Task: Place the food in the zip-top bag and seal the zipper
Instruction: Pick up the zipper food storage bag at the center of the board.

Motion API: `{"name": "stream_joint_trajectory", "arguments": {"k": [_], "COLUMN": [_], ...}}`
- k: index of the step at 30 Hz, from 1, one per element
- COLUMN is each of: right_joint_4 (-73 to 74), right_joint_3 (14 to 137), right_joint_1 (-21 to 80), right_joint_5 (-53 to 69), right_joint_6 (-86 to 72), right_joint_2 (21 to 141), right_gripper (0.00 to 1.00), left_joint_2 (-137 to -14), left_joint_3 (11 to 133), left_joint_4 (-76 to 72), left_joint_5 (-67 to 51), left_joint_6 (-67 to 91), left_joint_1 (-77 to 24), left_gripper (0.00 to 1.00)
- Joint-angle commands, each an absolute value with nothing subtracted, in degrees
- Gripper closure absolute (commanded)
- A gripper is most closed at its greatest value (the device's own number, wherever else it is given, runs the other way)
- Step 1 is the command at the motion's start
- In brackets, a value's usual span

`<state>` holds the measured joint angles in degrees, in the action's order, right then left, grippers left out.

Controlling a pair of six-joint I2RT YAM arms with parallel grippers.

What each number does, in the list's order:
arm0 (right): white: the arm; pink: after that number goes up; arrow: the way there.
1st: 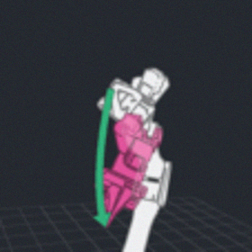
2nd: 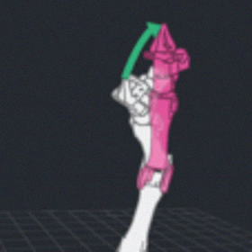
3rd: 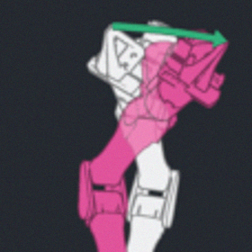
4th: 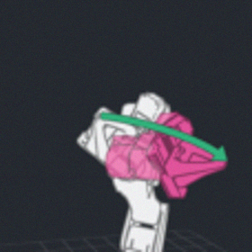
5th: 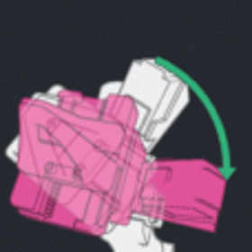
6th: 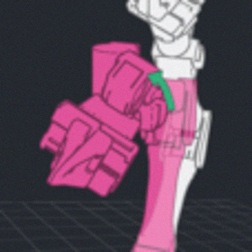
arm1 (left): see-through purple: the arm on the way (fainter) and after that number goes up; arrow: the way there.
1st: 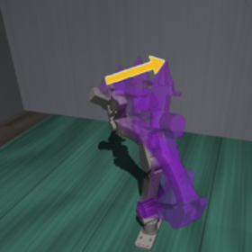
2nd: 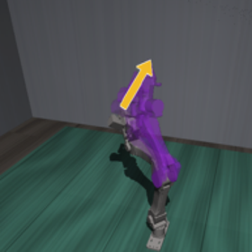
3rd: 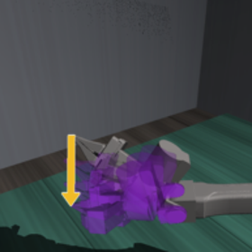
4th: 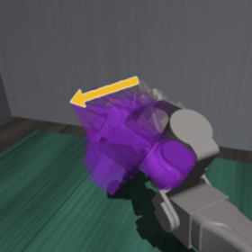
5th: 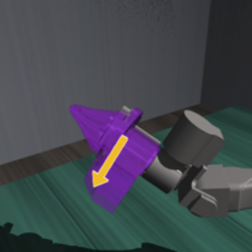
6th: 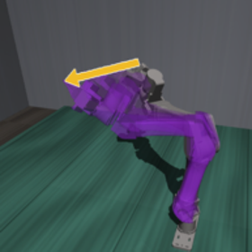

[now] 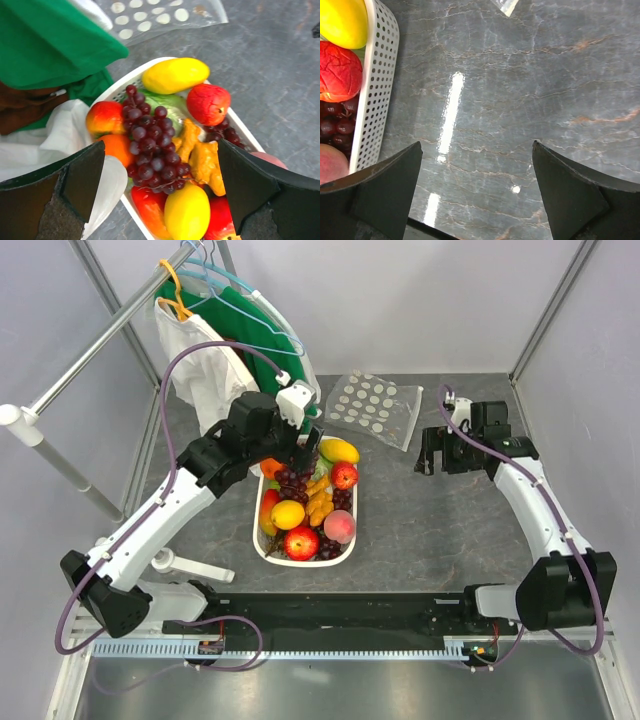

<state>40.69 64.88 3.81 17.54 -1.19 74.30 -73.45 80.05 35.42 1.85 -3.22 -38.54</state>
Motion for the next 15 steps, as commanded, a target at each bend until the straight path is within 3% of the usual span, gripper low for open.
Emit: {"name": "stream_joint_trajectory", "arguments": {"k": [1,15], "right_joint_4": [38.32,26.55], "right_joint_3": [68.11,69.35], "right_joint_1": [3.25,1.58], "right_joint_5": [21.26,26.37], "right_joint_6": [-3.86,-15.37], "right_joint_2": [76.64,85.16], "right_gripper": [0.02,0.02], "left_joint_2": [-73.92,-71.81], "left_joint_3": [82.70,82.00], "left_joint_4": [33.75,26.98], "left_joint_5": [5.99,-7.72], "left_joint_6": [-3.34,-4.30], "left_joint_1": [-38.50,-38.58], "left_gripper": [0.00,0.00]}}
